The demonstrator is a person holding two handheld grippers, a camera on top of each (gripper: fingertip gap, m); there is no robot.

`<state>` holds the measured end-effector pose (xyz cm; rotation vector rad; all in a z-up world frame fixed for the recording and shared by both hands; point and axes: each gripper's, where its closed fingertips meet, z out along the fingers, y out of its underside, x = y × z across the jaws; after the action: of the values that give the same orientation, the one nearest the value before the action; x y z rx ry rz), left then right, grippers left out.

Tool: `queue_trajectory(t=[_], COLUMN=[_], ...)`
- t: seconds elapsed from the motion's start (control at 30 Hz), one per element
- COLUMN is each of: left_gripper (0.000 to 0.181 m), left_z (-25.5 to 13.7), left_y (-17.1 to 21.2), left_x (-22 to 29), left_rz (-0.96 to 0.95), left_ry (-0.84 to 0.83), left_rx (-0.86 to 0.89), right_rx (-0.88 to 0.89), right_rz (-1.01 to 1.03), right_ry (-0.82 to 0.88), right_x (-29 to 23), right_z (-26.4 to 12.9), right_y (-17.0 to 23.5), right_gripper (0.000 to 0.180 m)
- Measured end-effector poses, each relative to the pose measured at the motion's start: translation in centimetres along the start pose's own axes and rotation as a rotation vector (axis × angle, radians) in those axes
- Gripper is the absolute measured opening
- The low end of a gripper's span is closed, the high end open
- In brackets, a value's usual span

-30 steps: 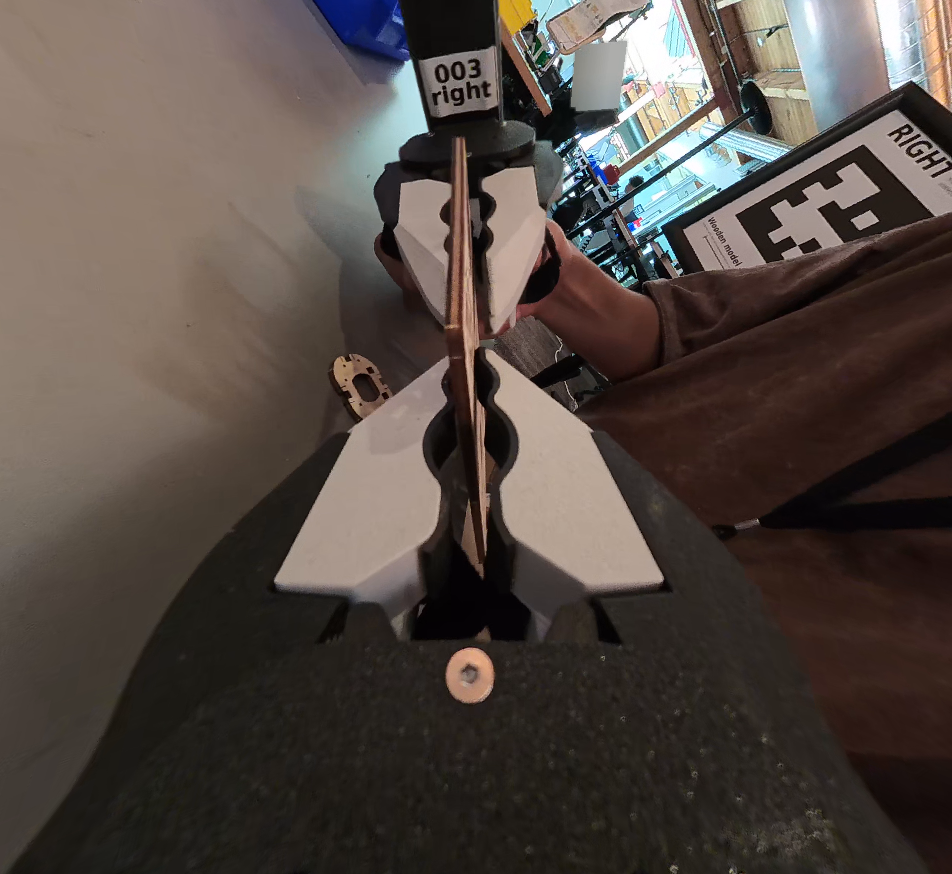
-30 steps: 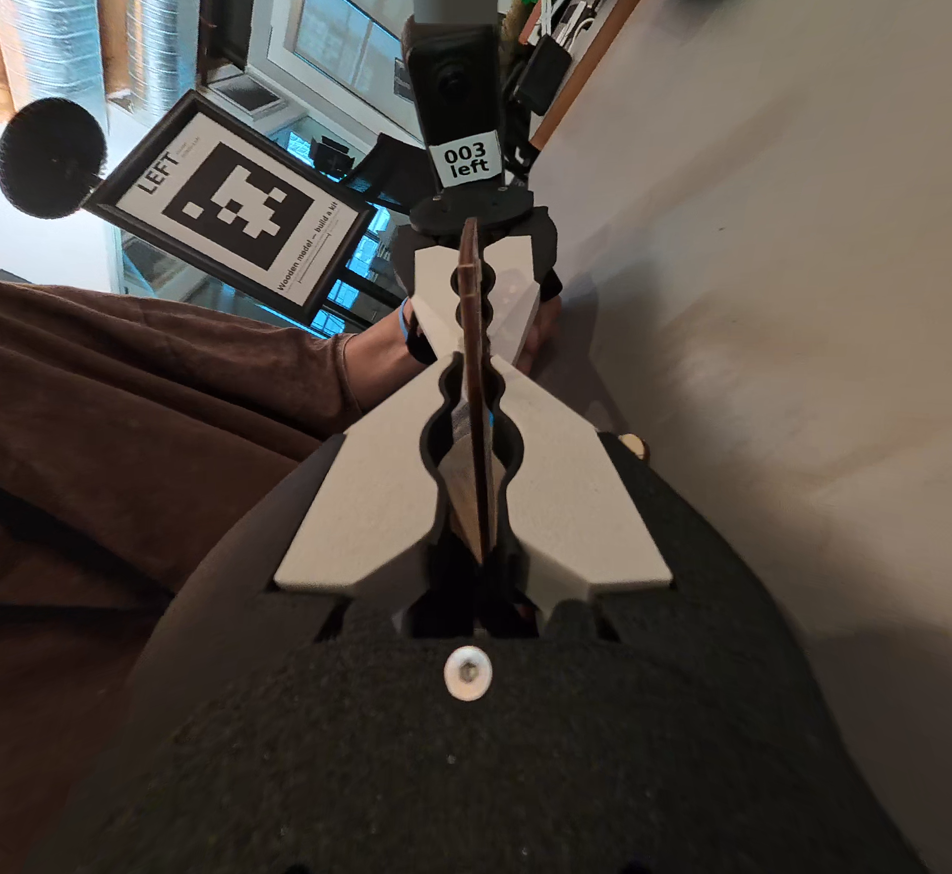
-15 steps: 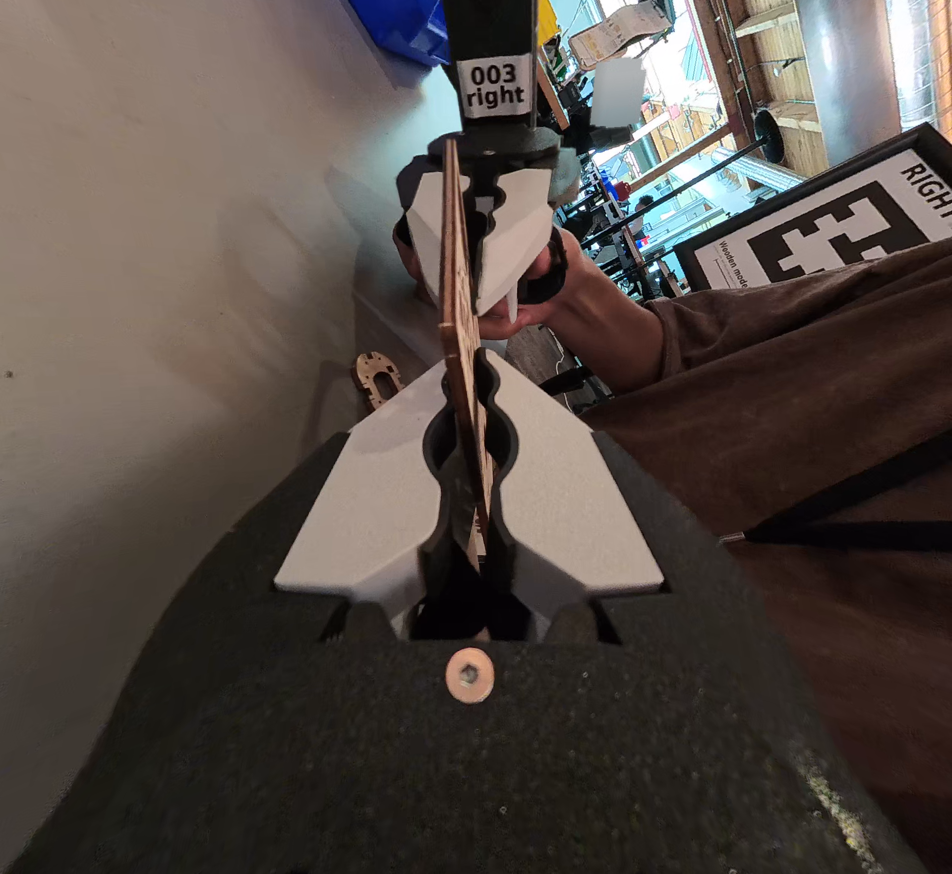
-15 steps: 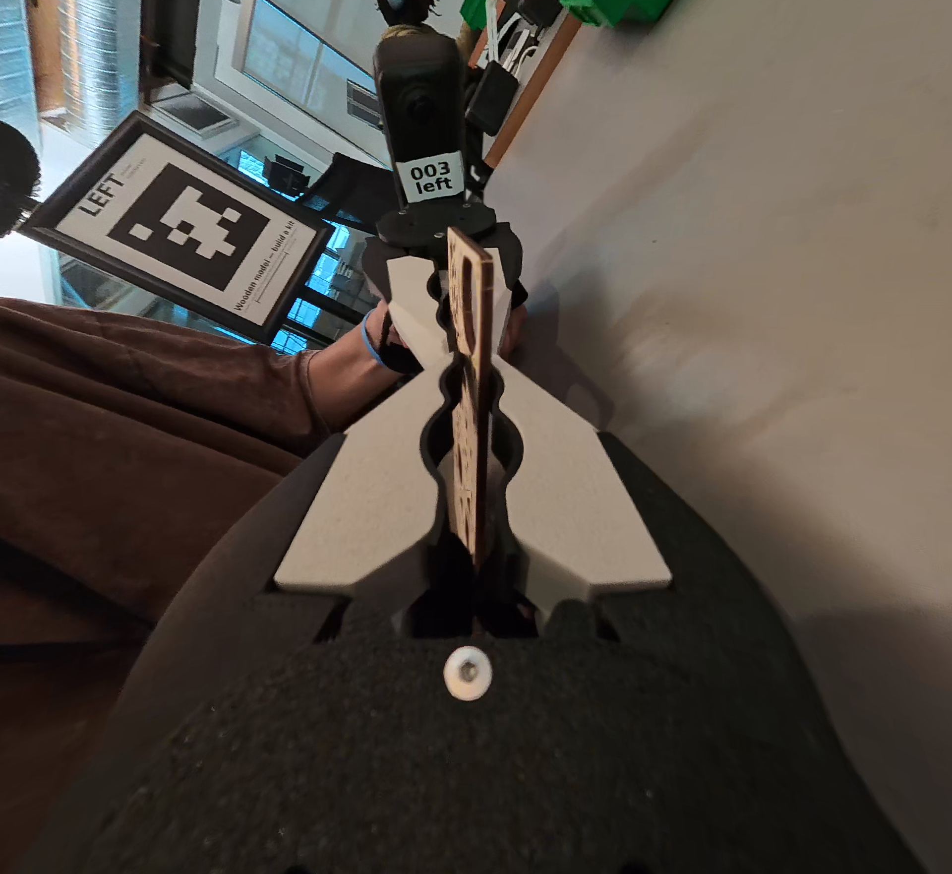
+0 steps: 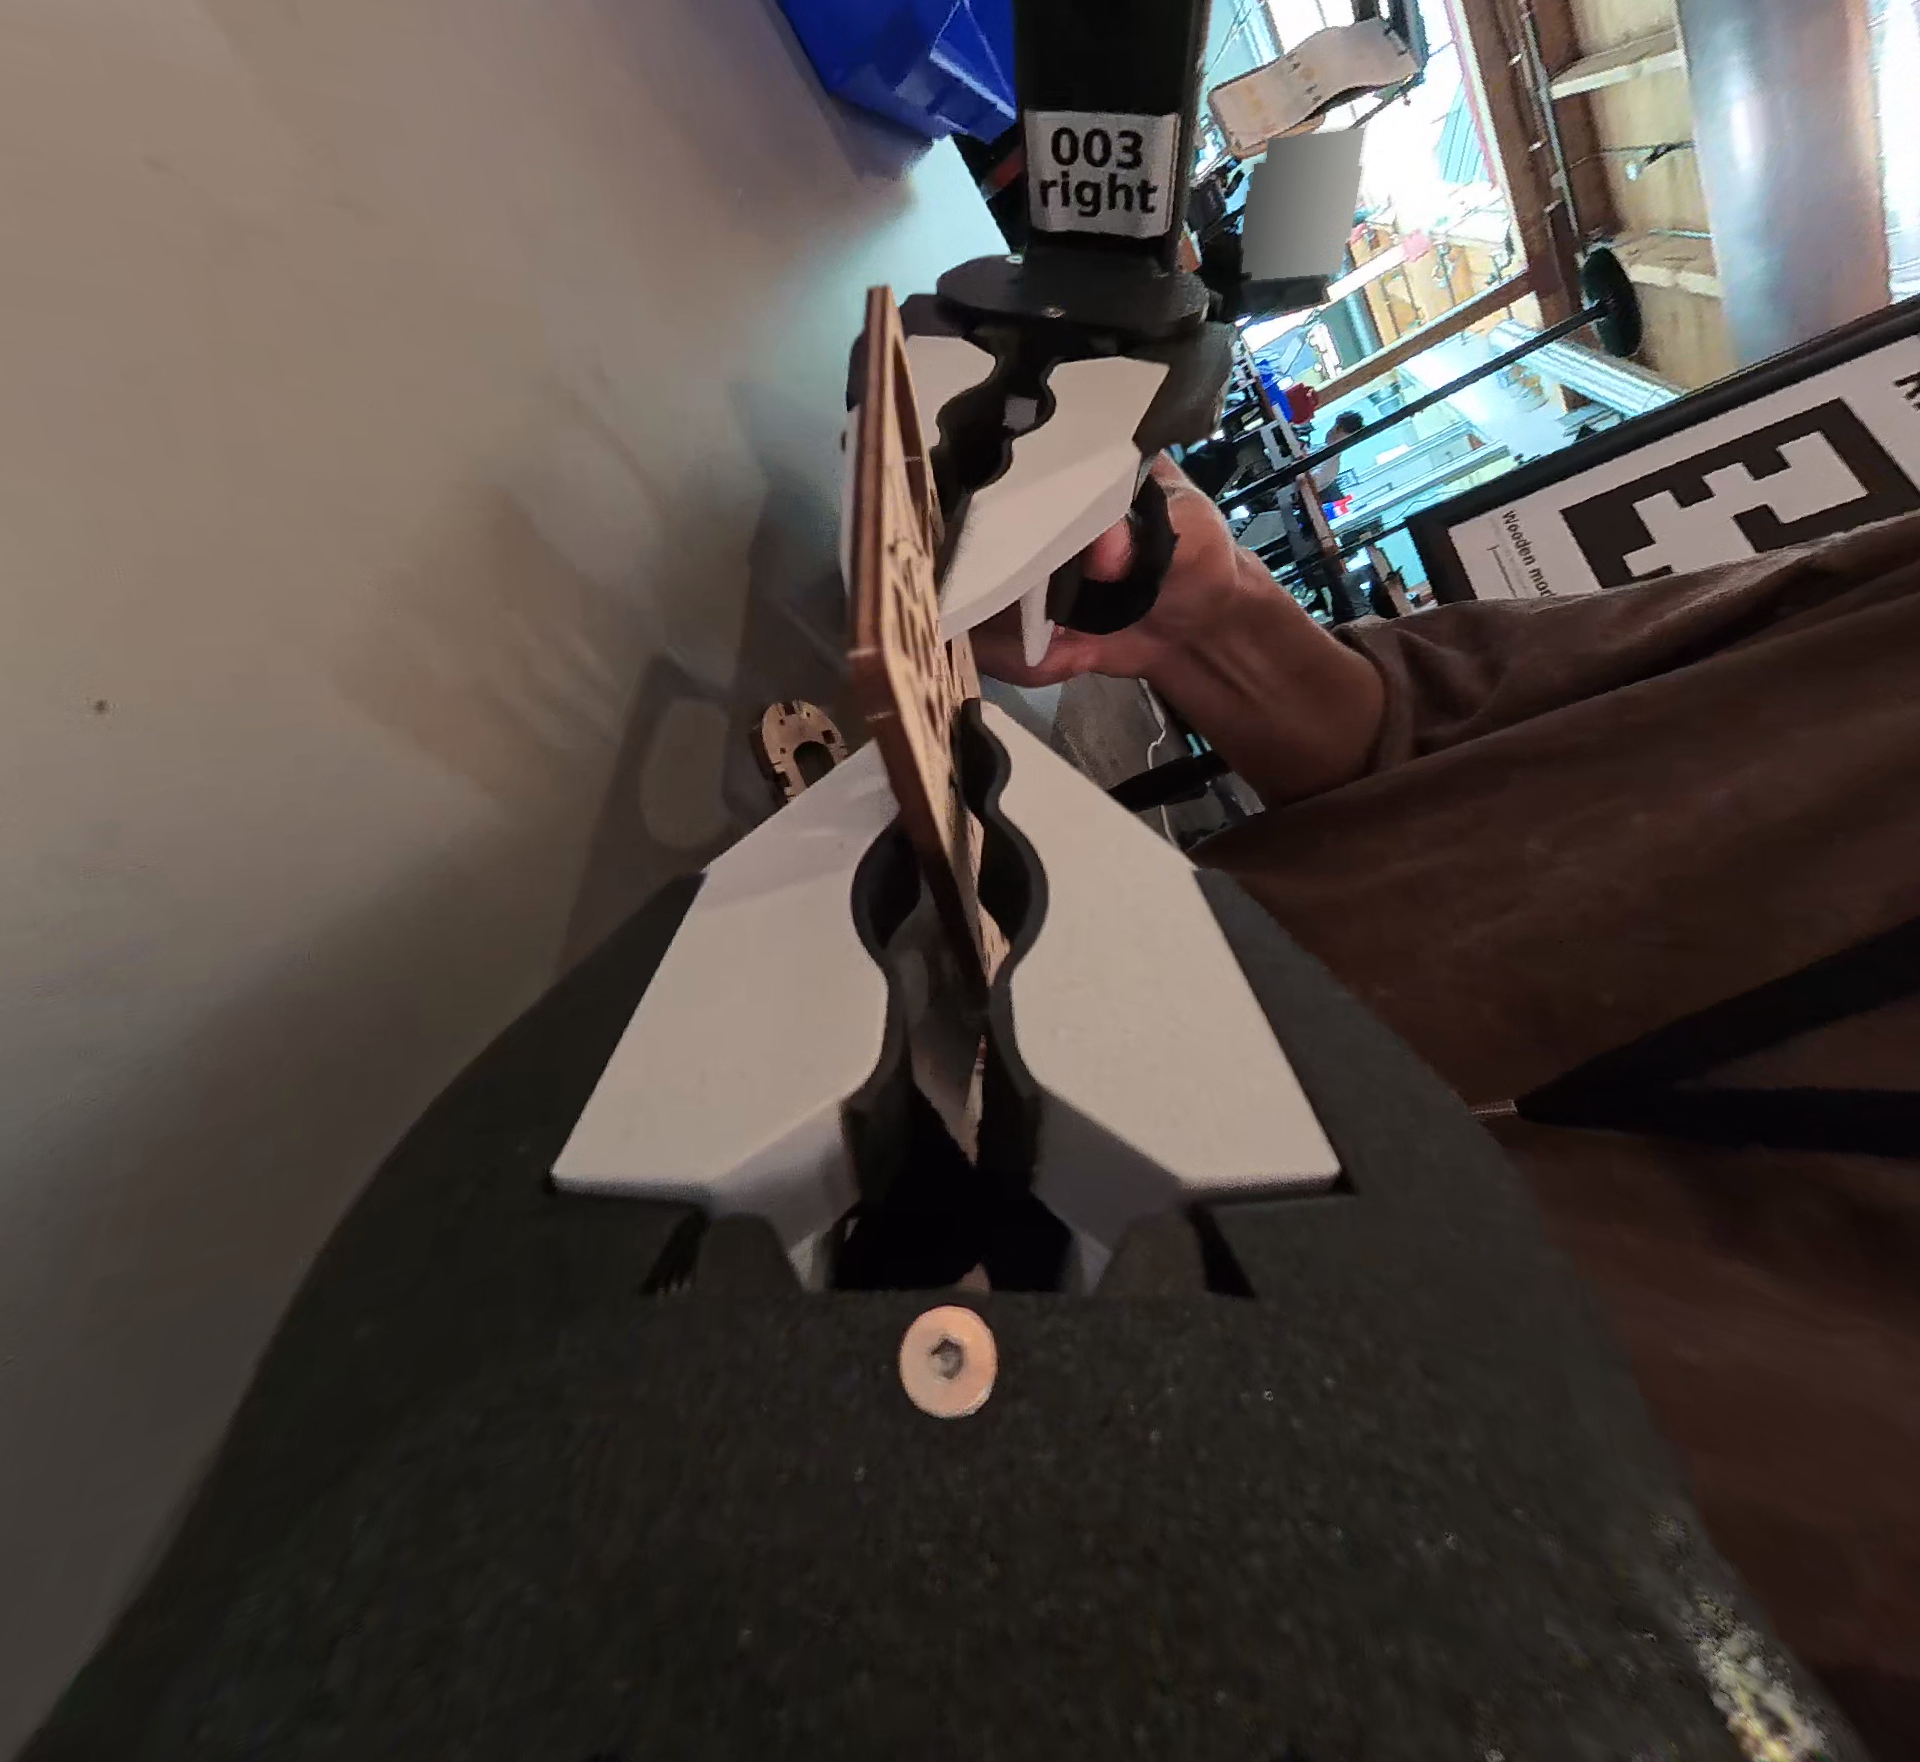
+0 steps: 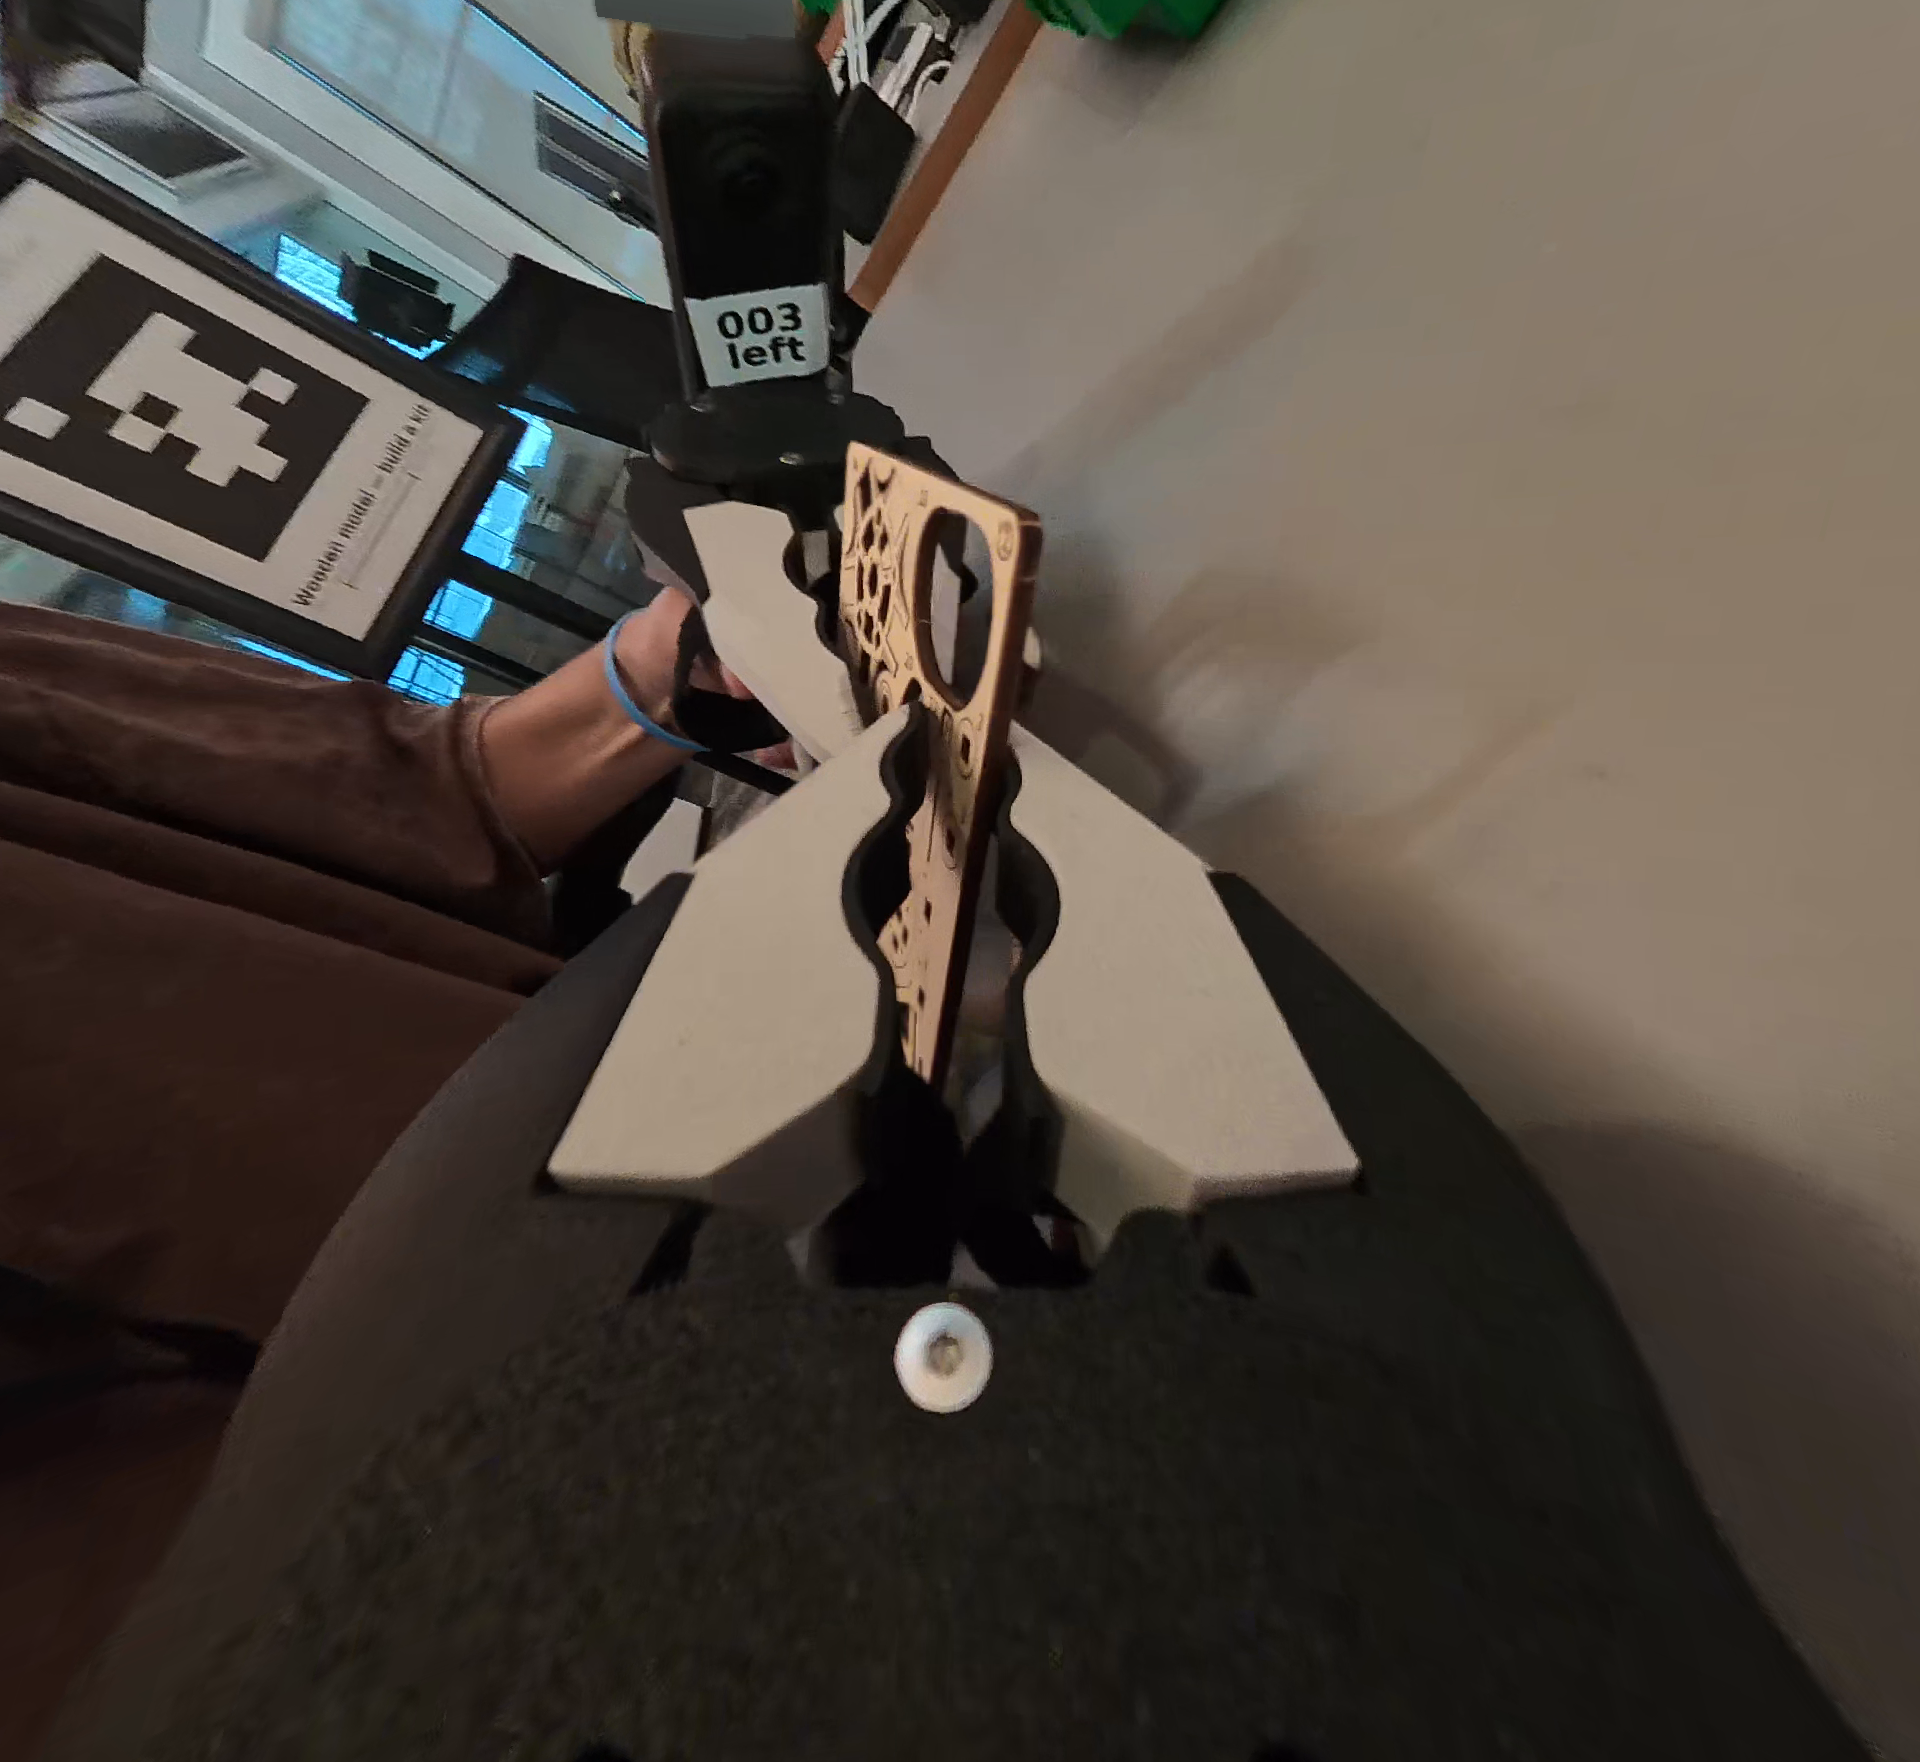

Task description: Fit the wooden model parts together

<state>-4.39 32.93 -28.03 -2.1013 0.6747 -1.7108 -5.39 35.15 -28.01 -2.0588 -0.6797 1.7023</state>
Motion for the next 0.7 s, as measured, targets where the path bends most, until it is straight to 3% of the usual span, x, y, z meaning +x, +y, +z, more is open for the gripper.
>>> queue_trajectory(t=[0.27,0.4,0.47,0.53,0.7], left_gripper=[0.001,0.002,0.001,0.001,0.001], left_z=[-0.6,-1.7,-3.8,-6.4,-10.8], left_y=[-0.3,-1.5,-4.2,-7.8,-16.7], left_x=[0.4,1.7,3.3,3.5,-2.9], left_rz=[-0.018,-0.067,-0.081,-0.082,-0.036], left_ry=[0.040,0.128,0.203,0.165,-0.214], left_rx=[0.014,0.051,0.116,0.121,-0.149], right_rx=[0.142,0.241,0.280,0.284,0.225], right_rz=[0.020,-0.049,-0.090,-0.140,-0.141], right_ry=[-0.101,-0.101,-0.031,0.034,0.155], right_x=[-0.9,-2.5,-3.3,-4.2,-3.2], right_z=[-2.2,-5.5,-7.5,-8.8,-9.4], right_y=[-2.0,-4.5,-5.5,-5.0,-1.0], right_gripper=[0.023,0.027,0.027,0.026,0.022])
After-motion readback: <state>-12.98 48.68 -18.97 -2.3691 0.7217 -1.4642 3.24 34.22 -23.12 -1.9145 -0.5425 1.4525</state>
